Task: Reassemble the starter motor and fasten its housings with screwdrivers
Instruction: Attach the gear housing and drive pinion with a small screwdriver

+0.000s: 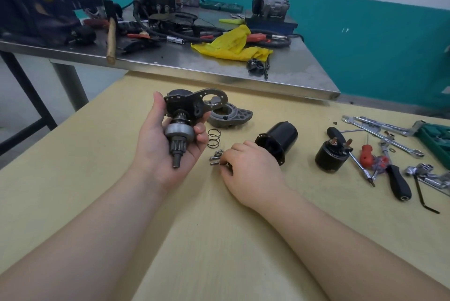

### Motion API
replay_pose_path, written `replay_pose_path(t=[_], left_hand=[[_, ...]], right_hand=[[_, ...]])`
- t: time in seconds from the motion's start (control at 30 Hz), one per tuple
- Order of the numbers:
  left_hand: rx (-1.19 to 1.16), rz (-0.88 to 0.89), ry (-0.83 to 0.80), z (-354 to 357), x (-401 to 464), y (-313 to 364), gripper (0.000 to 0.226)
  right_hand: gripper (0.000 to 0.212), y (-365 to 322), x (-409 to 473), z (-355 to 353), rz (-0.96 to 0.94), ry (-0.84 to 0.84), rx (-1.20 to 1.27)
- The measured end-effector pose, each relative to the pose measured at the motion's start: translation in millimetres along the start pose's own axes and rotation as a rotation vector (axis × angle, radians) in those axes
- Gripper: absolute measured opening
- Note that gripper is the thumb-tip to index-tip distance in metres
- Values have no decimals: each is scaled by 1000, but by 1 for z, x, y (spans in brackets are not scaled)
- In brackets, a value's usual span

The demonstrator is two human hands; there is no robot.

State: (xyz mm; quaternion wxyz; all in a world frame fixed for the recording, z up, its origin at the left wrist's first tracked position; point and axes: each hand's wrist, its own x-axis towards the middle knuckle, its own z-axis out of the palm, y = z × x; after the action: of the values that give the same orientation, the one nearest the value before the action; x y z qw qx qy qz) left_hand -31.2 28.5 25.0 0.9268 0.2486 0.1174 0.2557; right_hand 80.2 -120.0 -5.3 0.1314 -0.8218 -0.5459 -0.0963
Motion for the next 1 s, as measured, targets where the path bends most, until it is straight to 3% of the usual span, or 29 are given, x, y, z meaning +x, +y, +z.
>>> replay_pose_path(t=[0.23, 0.57, 0.83, 0.9, 1.0], left_hand=[[-73, -20, -11, -3, -2, 1, 81], [-395, 199, 99, -17, 0, 30, 80], [-258, 138, 183, -19, 2, 24, 85], [-185, 120, 182, -17, 3, 19, 86], [-35, 86, 171, -11, 3, 3, 86]], right_hand=[[19, -2, 0, 0, 46, 20, 37], [19, 0, -1, 3, 74, -13, 33], [25, -2, -3, -8, 12, -73, -37], [21, -1, -8, -17, 77, -85, 66], [14, 4, -23, -30, 292, -75, 477]])
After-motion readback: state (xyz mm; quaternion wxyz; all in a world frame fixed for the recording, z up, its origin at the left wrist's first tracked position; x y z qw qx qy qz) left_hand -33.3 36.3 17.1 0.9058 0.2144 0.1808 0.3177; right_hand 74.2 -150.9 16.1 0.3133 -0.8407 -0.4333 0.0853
